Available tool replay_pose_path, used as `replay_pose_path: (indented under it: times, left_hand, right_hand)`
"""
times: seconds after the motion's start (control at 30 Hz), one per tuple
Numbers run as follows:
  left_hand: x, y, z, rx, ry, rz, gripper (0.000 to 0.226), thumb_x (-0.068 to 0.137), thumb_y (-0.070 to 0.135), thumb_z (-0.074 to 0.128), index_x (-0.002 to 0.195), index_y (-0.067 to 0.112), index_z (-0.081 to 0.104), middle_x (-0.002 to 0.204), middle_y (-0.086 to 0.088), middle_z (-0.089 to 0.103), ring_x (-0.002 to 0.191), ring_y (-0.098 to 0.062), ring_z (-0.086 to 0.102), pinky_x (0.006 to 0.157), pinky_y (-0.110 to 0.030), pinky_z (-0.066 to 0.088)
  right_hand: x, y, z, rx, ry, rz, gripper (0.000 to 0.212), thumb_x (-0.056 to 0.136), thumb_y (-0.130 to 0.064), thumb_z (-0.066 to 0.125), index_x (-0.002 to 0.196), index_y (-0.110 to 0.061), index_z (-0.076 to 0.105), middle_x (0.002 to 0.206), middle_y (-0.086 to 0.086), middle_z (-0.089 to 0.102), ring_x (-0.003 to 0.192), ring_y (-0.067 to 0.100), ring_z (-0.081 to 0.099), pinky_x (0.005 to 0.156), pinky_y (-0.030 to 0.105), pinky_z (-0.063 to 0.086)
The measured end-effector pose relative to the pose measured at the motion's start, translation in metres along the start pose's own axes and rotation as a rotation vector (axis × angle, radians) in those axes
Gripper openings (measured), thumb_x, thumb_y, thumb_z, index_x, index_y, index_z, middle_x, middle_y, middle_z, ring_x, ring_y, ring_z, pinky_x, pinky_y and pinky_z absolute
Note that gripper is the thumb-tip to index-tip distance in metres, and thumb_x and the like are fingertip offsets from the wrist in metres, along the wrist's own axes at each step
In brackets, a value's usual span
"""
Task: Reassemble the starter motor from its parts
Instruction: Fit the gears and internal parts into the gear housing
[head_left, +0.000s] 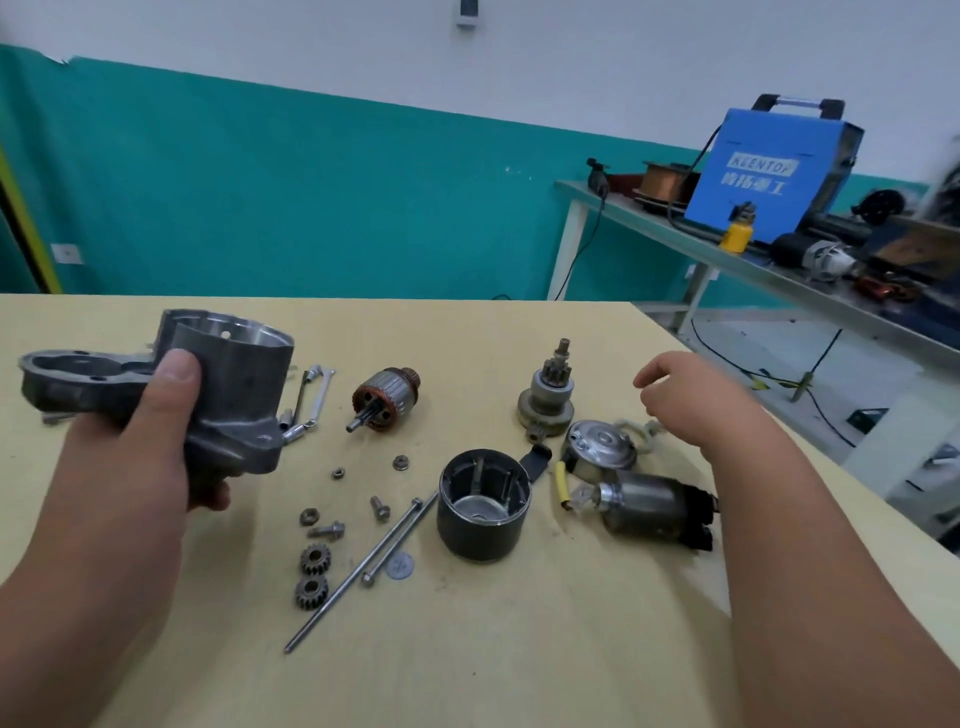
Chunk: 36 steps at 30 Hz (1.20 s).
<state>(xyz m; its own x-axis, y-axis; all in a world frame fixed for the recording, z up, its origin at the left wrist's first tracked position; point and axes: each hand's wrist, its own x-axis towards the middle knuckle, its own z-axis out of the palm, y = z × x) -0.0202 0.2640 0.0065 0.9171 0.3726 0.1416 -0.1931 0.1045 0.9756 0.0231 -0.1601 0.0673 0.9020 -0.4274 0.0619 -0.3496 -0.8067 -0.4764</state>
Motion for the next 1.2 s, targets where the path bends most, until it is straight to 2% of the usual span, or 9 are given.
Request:
replay_pose_path:
  times: [0.13,0.27,0.4,0.53,0.7,0.93,1.0,1.1,1.2]
  left_hand:
    - [-0.001,-0.002,0.002,0.0,0.019,0.052,0.057,0.082,0.09,0.064,0.116,0.046,0.074,0.102,-0.006,0.082,0.077,-0.034,0.068,0.051,-0.041,0.053]
    - [-0.002,-0.001,0.002,-0.009,-0.006,0.083,0.054,0.086,0.087,0.063,0.114,0.043,0.076,0.098,-0.009,0.081,0.073,-0.034,0.067,0.045,-0.04,0.053]
    - [0.0,-0.003,-0.001,-0.007,0.01,0.077,0.058,0.083,0.09,0.062,0.11,0.041,0.076,0.096,-0.009,0.081,0.065,-0.026,0.067,0.046,-0.04,0.054]
    - [0.0,-0.005,-0.003,-0.032,-0.03,0.091,0.057,0.087,0.087,0.062,0.11,0.037,0.076,0.095,-0.012,0.079,0.064,-0.03,0.065,0.053,-0.047,0.053]
    - [0.001,-0.005,-0.005,-0.008,-0.037,0.091,0.061,0.089,0.086,0.06,0.113,0.032,0.076,0.092,-0.013,0.079,0.061,-0.028,0.064,0.052,-0.046,0.054]
    - [-0.002,-0.002,-0.004,0.023,-0.034,0.076,0.064,0.086,0.088,0.061,0.107,0.029,0.075,0.083,-0.012,0.076,0.057,-0.029,0.059,0.058,-0.052,0.051]
    - [-0.006,0.001,-0.003,0.044,-0.044,0.072,0.066,0.084,0.09,0.061,0.103,0.028,0.075,0.08,-0.012,0.075,0.054,-0.027,0.058,0.058,-0.051,0.051]
    - [-0.013,0.007,0.0,0.067,-0.065,0.084,0.068,0.079,0.093,0.06,0.099,0.03,0.075,0.076,-0.011,0.073,0.054,-0.027,0.057,0.061,-0.049,0.05]
    - [-0.019,0.013,0.004,0.137,-0.092,0.105,0.068,0.076,0.096,0.057,0.096,0.034,0.075,0.075,-0.009,0.074,0.057,-0.027,0.06,0.065,-0.053,0.052]
  right_hand:
    - [0.008,0.011,0.015,-0.099,-0.184,-0.001,0.022,0.095,-0.015,0.06,0.111,-0.018,0.075,0.095,0.0,0.066,0.085,0.021,0.059,0.073,0.029,0.046]
    - [0.014,0.019,0.018,-0.093,-0.199,-0.005,0.009,0.094,-0.03,0.068,0.101,-0.025,0.071,0.09,-0.008,0.062,0.076,0.012,0.055,0.059,0.028,0.039]
    - [0.018,0.024,0.023,-0.098,-0.194,-0.024,0.008,0.095,-0.035,0.069,0.091,-0.028,0.069,0.093,-0.009,0.063,0.082,0.009,0.053,0.062,0.03,0.037]
    - [0.016,0.03,0.025,-0.122,-0.183,-0.015,0.008,0.089,-0.024,0.066,0.084,-0.031,0.069,0.1,-0.003,0.065,0.085,0.015,0.058,0.062,0.032,0.04]
    - [0.013,0.029,0.026,-0.174,-0.199,0.005,0.022,0.087,-0.017,0.054,0.087,-0.036,0.065,0.109,0.004,0.046,0.084,0.025,0.06,0.059,0.033,0.041]
    - [0.015,0.035,0.02,-0.038,-0.245,0.049,0.01,0.083,-0.028,0.063,0.092,-0.031,0.06,0.09,0.003,0.067,0.081,0.021,0.059,0.062,0.034,0.039]
    - [0.018,0.037,0.015,0.1,-0.248,0.079,0.017,0.086,-0.032,0.068,0.1,-0.032,0.058,0.092,0.005,0.061,0.076,0.023,0.053,0.061,0.034,0.036]
    - [0.016,0.027,0.01,0.595,-0.219,0.119,0.022,0.09,-0.023,0.064,0.11,-0.031,0.066,0.087,0.008,0.049,0.068,0.023,0.049,0.053,0.032,0.046]
    - [0.008,0.005,0.008,1.118,-0.279,0.104,0.033,0.073,-0.006,0.055,0.102,-0.016,0.064,0.09,0.008,0.048,0.064,0.02,0.054,0.05,0.031,0.05]
